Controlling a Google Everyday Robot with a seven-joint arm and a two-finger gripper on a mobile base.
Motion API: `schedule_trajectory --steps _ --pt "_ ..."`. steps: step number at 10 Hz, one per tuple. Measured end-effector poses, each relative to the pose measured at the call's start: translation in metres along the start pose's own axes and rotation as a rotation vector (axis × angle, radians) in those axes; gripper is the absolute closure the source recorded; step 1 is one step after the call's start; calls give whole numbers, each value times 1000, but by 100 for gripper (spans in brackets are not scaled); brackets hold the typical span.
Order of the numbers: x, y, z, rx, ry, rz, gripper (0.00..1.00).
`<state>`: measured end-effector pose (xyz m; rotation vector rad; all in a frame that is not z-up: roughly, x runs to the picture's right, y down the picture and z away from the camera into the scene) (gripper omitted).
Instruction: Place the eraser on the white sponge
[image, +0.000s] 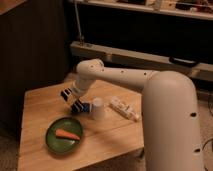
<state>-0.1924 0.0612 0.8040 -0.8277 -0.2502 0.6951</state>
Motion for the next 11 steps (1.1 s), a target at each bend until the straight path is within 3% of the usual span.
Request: schedule_trajectory --steps 3,9,11 --pt "-1 1 4 69 72 -13 100" --pt "26 -29 29 96 112 73 100" --pt "22 -25 38 108 129 63 100"
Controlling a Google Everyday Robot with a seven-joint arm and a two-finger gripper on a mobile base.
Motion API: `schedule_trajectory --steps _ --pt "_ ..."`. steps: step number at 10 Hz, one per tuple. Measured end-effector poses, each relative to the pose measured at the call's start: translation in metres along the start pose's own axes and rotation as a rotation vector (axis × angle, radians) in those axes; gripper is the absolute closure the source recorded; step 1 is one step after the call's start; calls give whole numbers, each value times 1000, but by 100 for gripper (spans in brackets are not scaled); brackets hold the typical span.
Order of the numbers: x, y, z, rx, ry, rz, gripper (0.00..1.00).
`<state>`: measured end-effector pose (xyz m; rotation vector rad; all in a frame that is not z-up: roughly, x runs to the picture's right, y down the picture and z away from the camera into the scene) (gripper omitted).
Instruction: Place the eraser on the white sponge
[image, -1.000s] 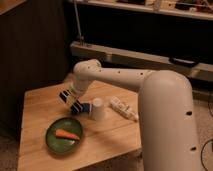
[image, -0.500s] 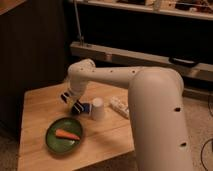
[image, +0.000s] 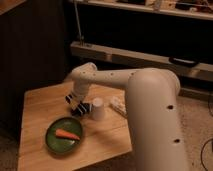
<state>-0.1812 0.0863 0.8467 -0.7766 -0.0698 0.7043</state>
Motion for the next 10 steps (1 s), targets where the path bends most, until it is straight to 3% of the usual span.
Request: schedule_trajectory --steps 3,5,7,10 --pt "3 1 12 6 27 6 100" --pt "6 0 21 -14 36 26 100" --pt "11 -7 26 -45 29 56 100" --pt "12 -15 27 -46 24 79 100"
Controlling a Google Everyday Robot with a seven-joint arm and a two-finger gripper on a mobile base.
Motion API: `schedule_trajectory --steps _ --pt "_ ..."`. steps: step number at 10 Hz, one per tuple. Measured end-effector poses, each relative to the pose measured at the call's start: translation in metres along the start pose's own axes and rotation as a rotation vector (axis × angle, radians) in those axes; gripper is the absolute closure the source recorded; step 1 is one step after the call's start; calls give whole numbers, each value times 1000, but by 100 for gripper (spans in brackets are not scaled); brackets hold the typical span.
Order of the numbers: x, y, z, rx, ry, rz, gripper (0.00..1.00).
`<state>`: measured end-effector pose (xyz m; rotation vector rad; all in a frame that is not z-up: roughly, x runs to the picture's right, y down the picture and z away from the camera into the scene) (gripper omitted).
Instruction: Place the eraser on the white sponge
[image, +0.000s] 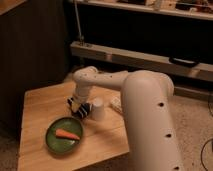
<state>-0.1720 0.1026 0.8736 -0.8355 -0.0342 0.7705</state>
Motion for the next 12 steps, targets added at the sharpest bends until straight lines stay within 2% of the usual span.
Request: schedule_trajectory --steps 6,7,12 --pt "0 -7 -1 43 4 27 99" --pt "1 -8 -1 45 5 40 95" --pt "4 -8 1 36 19 46 43"
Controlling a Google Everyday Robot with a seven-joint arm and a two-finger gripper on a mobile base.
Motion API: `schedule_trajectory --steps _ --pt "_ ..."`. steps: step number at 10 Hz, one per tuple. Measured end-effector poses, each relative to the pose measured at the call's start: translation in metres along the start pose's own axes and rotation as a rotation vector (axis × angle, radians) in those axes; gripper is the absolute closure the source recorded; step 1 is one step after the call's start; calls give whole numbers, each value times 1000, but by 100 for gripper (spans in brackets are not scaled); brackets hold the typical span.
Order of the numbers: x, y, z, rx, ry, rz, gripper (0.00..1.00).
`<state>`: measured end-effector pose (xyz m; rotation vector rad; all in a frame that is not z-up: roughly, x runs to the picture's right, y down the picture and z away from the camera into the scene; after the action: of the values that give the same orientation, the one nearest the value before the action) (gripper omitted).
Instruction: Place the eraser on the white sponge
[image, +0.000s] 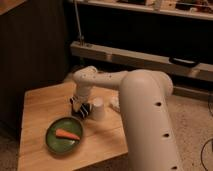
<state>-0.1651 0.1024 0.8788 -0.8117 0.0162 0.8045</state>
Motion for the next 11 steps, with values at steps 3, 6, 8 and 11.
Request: schedule_trajectory --steps 3,6,8,11 --pt "0 0 1 -31 -6 3 21" --pt "0 0 0 -50 -12 9 20" --pt "2 -1 -2 -51 -15 16 20" --pt "2 -4 -16 6 -70 92 20"
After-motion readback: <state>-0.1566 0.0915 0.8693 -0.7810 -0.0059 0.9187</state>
